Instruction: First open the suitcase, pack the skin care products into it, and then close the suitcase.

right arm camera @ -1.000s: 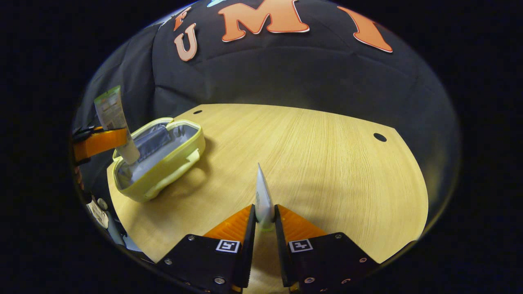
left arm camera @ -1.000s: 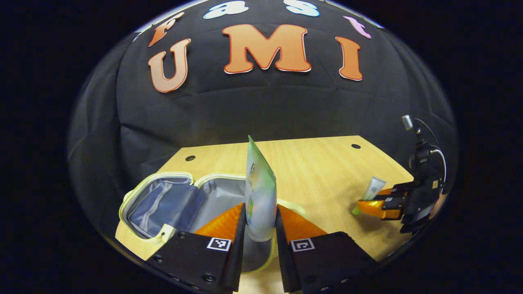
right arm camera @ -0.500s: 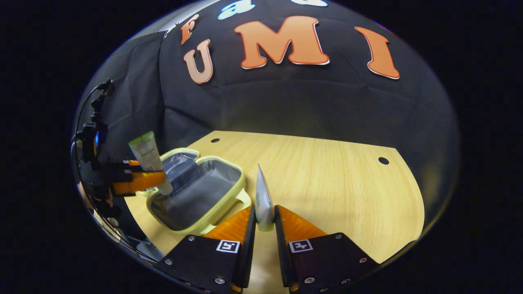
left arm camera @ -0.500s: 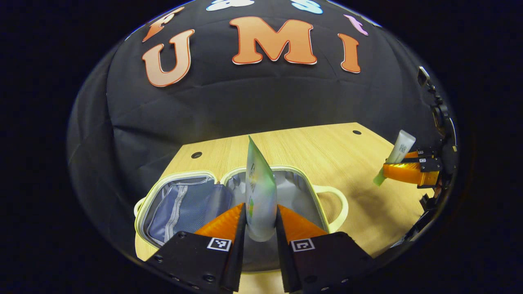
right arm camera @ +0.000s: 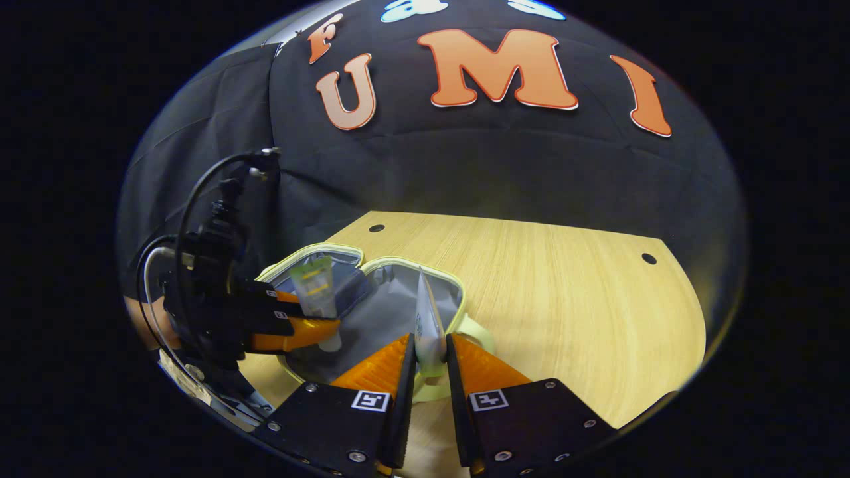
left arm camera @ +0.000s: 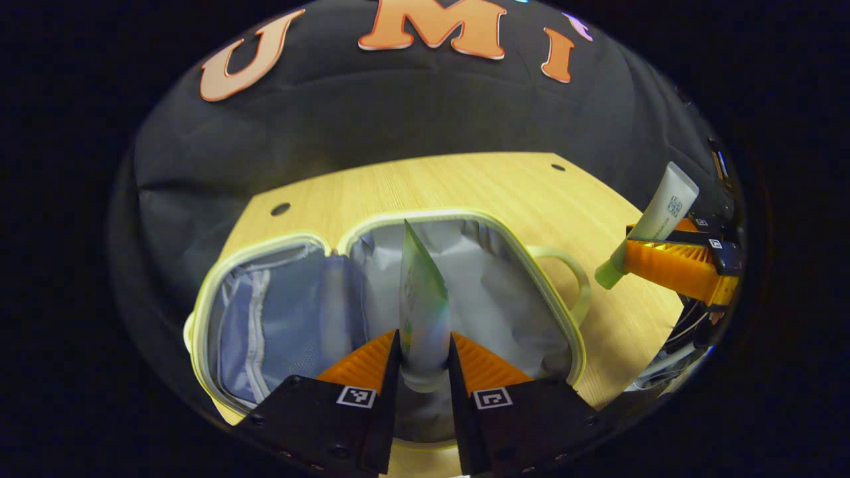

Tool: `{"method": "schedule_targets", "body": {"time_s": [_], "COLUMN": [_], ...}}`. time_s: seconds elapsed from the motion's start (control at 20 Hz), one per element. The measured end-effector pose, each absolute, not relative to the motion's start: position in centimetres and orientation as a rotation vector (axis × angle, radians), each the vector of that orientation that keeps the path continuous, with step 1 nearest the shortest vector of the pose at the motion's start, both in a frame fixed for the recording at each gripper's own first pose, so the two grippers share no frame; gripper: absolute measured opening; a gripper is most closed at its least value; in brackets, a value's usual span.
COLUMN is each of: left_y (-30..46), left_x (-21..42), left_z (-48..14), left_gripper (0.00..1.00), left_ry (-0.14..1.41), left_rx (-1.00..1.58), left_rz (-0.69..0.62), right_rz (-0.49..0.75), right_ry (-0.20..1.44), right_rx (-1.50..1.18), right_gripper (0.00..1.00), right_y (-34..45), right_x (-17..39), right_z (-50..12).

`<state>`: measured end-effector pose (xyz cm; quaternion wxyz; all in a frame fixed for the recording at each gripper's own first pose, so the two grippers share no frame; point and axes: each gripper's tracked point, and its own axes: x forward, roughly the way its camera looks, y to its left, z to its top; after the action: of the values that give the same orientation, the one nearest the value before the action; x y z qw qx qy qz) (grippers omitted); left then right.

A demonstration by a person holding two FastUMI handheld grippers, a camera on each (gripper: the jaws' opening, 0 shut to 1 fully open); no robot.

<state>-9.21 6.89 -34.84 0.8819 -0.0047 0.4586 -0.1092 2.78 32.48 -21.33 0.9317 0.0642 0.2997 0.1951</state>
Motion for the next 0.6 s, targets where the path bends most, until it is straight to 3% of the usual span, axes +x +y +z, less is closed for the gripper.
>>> {"method": "schedule_targets", "body": {"time_s": [0.2,0.6], "left_y": [6.6,7.6], "left_x": [-9.9,-9.5], "left_z": [-37.7,-41.1], "left_gripper": [0.39,0.39], "left_ry": [1.110,1.290], "left_rx": [-0.023,-0.106], "left_rz": [-0.273,-0.166], "right_rz": [0.404,0.384], "right_ry": [0.662,0.789], "right_rx": [0.133,0.151], "right_gripper": [0.30,0.30], "right_y": [35.1,36.8], "right_x": [2.3,2.4], "right_z": [-22.5,-25.7]}}
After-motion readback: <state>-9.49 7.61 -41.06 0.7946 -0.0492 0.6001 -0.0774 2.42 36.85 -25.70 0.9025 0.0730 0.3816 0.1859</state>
